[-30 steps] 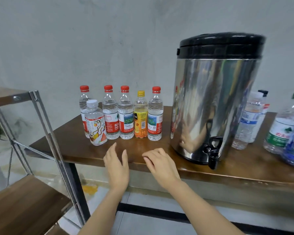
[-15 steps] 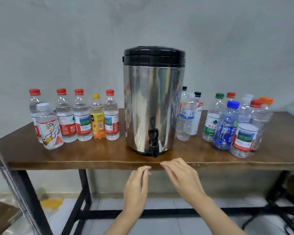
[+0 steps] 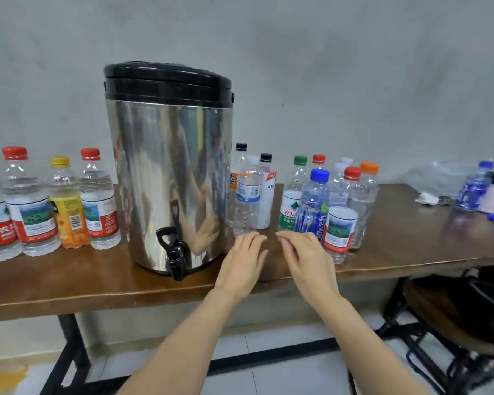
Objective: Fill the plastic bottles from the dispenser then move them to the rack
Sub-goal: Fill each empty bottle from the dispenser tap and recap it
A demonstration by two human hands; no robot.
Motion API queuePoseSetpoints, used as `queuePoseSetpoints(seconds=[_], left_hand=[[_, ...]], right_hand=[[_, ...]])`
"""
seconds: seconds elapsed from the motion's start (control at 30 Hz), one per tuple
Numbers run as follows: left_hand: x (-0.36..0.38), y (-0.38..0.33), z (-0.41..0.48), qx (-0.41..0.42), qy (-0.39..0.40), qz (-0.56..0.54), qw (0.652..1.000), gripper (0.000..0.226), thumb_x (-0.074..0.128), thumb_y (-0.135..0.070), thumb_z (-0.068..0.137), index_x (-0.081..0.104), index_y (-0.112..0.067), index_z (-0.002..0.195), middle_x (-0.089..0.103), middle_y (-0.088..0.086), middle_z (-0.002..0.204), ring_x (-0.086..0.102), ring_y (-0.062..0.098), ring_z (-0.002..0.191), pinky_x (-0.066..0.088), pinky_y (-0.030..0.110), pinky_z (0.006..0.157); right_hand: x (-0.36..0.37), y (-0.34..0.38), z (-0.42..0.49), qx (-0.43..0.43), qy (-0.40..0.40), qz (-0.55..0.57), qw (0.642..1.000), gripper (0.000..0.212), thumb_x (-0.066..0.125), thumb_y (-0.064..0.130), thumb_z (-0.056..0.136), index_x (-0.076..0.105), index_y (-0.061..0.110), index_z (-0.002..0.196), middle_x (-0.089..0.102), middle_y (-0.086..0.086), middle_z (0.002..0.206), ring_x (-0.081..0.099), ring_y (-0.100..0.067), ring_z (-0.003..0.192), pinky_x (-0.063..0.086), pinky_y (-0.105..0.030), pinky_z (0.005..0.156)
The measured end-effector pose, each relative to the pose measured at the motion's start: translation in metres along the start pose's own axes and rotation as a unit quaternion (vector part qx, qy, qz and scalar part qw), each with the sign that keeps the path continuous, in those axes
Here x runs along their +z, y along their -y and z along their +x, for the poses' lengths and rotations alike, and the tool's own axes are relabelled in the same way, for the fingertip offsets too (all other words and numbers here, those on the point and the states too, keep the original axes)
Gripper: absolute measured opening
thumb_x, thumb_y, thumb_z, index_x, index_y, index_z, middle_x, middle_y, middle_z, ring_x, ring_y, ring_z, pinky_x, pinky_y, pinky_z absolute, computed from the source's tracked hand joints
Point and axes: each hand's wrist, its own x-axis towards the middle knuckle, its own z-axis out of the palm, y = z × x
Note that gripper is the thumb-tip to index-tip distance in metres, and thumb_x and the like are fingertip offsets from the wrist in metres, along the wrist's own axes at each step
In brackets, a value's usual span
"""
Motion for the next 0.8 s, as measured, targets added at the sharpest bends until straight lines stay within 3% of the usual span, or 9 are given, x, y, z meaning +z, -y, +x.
queuePoseSetpoints(seconds=[0.13,0.23,0.4,0.5,0.6,0.7,0.8], left_hand=[[0.021,0.012,0.005,0.011,0.004,0.025,1.0,0.047,0.034,-0.041,0.1,0.057,-0.01,0.125,0.056,0.007,0.128,0.049,0.021,0.123,0.037,0.031,0.108],[0.023,0.013,0.004,0.024,0.009,0.029,0.999,0.049,0.031,-0.043,0.102,0.053,-0.01,0.131,0.052,0.007,0.136,0.045,0.02,0.13,0.029,0.03,0.113],[0.019,0.011,0.003,-0.021,-0.013,-0.007,1.0,0.051,0.027,-0.045,0.103,0.049,-0.012,0.136,0.049,0.001,0.137,0.04,0.013,0.132,0.024,0.02,0.113],[0.019,0.011,0.003,-0.024,-0.023,-0.007,0.999,0.05,0.028,-0.043,0.103,0.051,-0.011,0.133,0.052,0.003,0.134,0.043,0.016,0.13,0.034,0.027,0.112],[0.019,0.01,0.003,-0.027,-0.032,-0.002,0.999,0.048,0.03,-0.042,0.103,0.053,-0.011,0.131,0.053,0.004,0.133,0.046,0.018,0.129,0.04,0.032,0.11],[0.02,0.01,0.003,-0.03,-0.035,0.005,0.999,0.047,0.03,-0.041,0.103,0.054,-0.011,0.131,0.052,0.004,0.135,0.044,0.018,0.131,0.04,0.034,0.11],[0.02,0.011,0.002,-0.034,-0.038,0.004,0.999,0.045,0.032,-0.04,0.103,0.052,-0.011,0.131,0.05,0.006,0.137,0.043,0.02,0.133,0.041,0.037,0.109]], right_hand=[[0.0,-0.013,0.023,-0.011,-0.013,-0.006,1.0,0.02,0.06,0.022,0.097,0.069,0.022,0.115,0.068,0.008,0.101,0.053,-0.006,0.097,0.048,-0.026,0.063],[0.0,-0.016,0.044,-0.029,-0.014,-0.013,0.999,0.021,0.059,0.02,0.097,0.068,0.019,0.116,0.069,0.006,0.106,0.055,-0.012,0.102,0.05,-0.03,0.066],[0.011,0.001,0.093,-0.044,0.035,-0.024,0.998,0.031,0.049,0.022,0.102,0.057,0.018,0.132,0.06,0.001,0.127,0.048,-0.015,0.115,0.04,-0.024,0.071],[0.023,0.008,0.128,-0.055,0.065,-0.04,0.996,0.042,0.048,0.021,0.102,0.043,0.02,0.144,0.046,0.001,0.144,0.04,-0.016,0.128,0.044,-0.025,0.084],[0.032,0.011,0.156,-0.065,0.108,-0.039,0.991,0.057,0.048,0.021,0.102,0.024,0.02,0.153,0.028,-0.003,0.157,0.03,-0.022,0.139,0.045,-0.037,0.099],[0.04,0.013,0.172,-0.046,0.148,-0.029,0.987,0.069,0.049,0.031,0.102,0.008,0.026,0.157,0.015,-0.007,0.163,0.02,-0.028,0.145,0.039,-0.044,0.106],[0.047,0.012,0.179,-0.018,0.168,-0.02,0.985,0.073,0.049,0.039,0.101,0.002,0.03,0.157,0.01,-0.009,0.163,0.015,-0.03,0.147,0.034,-0.048,0.11]])
